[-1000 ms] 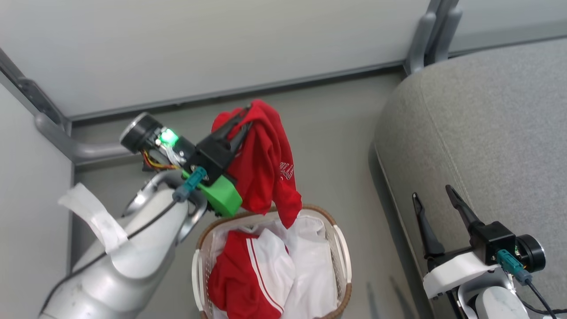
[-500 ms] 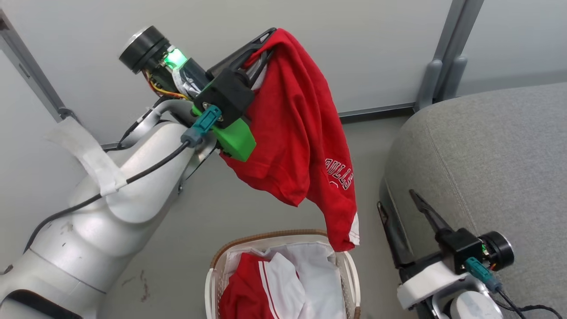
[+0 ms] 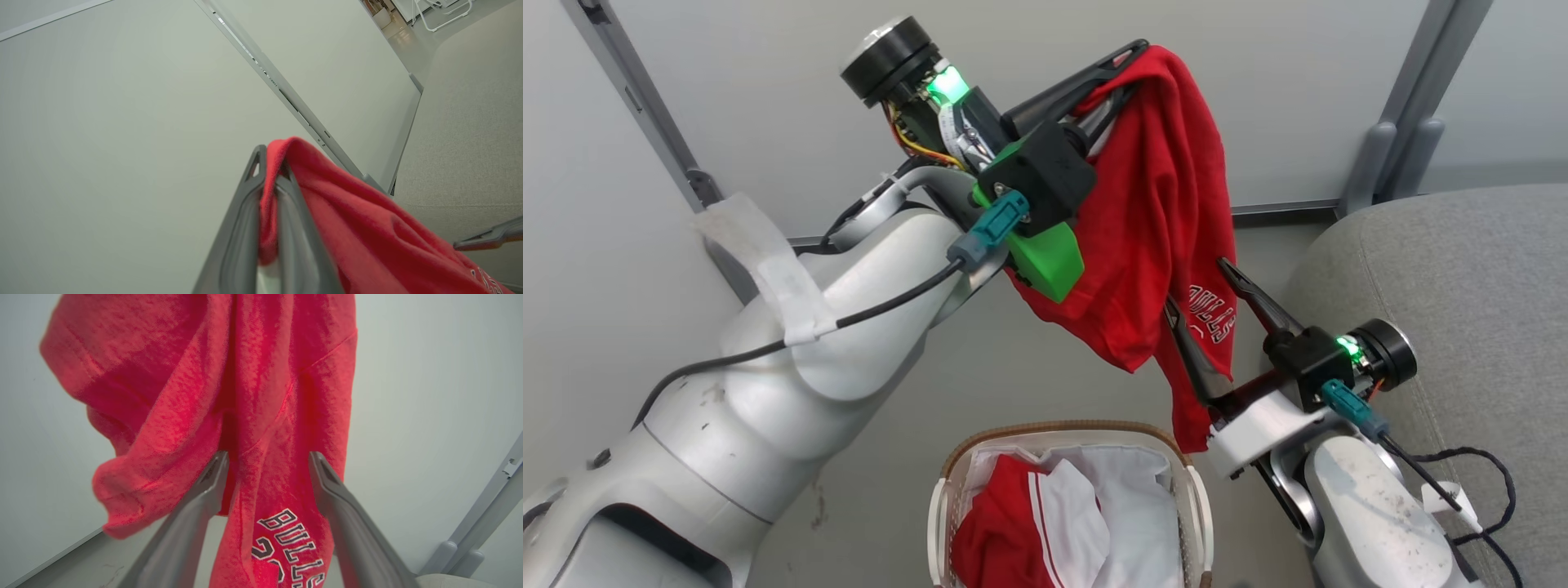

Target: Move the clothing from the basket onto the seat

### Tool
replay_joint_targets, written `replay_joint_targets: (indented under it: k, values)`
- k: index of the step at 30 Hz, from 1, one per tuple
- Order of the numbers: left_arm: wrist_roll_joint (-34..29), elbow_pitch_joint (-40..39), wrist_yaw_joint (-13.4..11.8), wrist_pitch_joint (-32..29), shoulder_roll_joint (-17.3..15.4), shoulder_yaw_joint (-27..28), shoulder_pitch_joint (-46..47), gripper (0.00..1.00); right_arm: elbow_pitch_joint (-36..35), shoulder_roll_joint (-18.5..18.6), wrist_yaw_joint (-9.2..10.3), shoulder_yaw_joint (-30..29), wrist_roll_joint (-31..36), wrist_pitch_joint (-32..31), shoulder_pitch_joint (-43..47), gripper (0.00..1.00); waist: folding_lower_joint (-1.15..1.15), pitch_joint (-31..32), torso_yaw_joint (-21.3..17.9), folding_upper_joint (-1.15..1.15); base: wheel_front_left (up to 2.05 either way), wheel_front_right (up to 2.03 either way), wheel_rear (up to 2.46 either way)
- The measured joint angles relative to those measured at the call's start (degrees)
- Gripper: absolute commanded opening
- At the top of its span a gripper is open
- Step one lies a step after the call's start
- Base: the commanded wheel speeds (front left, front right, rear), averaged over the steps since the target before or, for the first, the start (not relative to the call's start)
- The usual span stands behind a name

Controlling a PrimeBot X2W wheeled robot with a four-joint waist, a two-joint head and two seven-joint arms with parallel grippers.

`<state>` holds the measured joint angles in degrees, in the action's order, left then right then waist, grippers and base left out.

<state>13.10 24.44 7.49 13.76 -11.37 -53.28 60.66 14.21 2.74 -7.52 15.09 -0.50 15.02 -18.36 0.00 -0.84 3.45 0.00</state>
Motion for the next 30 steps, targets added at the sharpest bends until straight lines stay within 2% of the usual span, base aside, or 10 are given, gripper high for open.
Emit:
replay_joint_targets:
  k: [6,7,8,9,10,11,21,29,30]
  values:
    - [0.7,-1.1,0.0,0.3,1.1,-1.4,0.2,0.00,6.1,0.0,0.00,-1.3,1.0,0.1,-4.1,1.00,0.00,-0.3,1.8,0.00,0.00,0.00,0.00]
    - [1.0,-1.4,0.0,0.4,1.1,-1.5,0.1,0.00,7.3,0.0,0.00,-1.4,1.0,0.1,-4.7,0.95,0.00,-0.4,2.0,0.00,0.00,0.00,0.00]
    - [1.1,-1.6,0.0,0.4,1.0,-1.6,0.0,0.00,8.1,0.0,0.00,-1.5,0.8,0.1,-5.1,0.79,0.00,-0.4,2.2,0.00,0.00,0.00,0.00]
    - [1.2,-1.8,0.0,0.4,1.0,-1.6,-0.1,0.00,8.9,0.0,0.00,-1.6,0.7,0.1,-5.3,0.38,0.00,-0.4,2.3,0.00,0.00,0.00,0.00]
    - [1.5,-1.9,0.0,0.4,0.8,-1.6,-0.5,0.00,9.4,0.0,0.00,-1.7,0.6,0.1,-5.6,0.13,0.00,-0.4,2.4,0.00,0.00,0.00,0.00]
    - [1.7,-1.9,0.0,0.5,0.6,-1.5,-1.1,0.00,9.7,0.0,0.00,-1.8,0.4,0.1,-5.9,0.00,0.00,-0.4,2.5,0.00,0.00,0.00,0.00]
    - [4.5,-1.2,-1.4,0.9,-2.1,-0.3,-6.4,0.00,8.5,0.0,0.00,-4.1,-0.5,0.1,-6.2,0.00,0.00,-0.5,1.7,0.00,0.00,0.00,0.00]
    - [7.7,-0.1,-2.5,1.3,-2.2,2.2,-12.9,0.00,5.9,0.0,0.00,-5.7,-0.5,0.1,-5.3,0.00,0.00,-0.4,0.5,0.00,0.00,0.00,0.00]
    - [8.0,-0.4,-2.6,1.3,-2.1,2.8,-13.9,0.02,5.6,0.0,0.00,-6.0,-0.5,0.1,-5.1,0.00,0.00,-0.4,0.4,0.00,0.00,0.00,0.00]
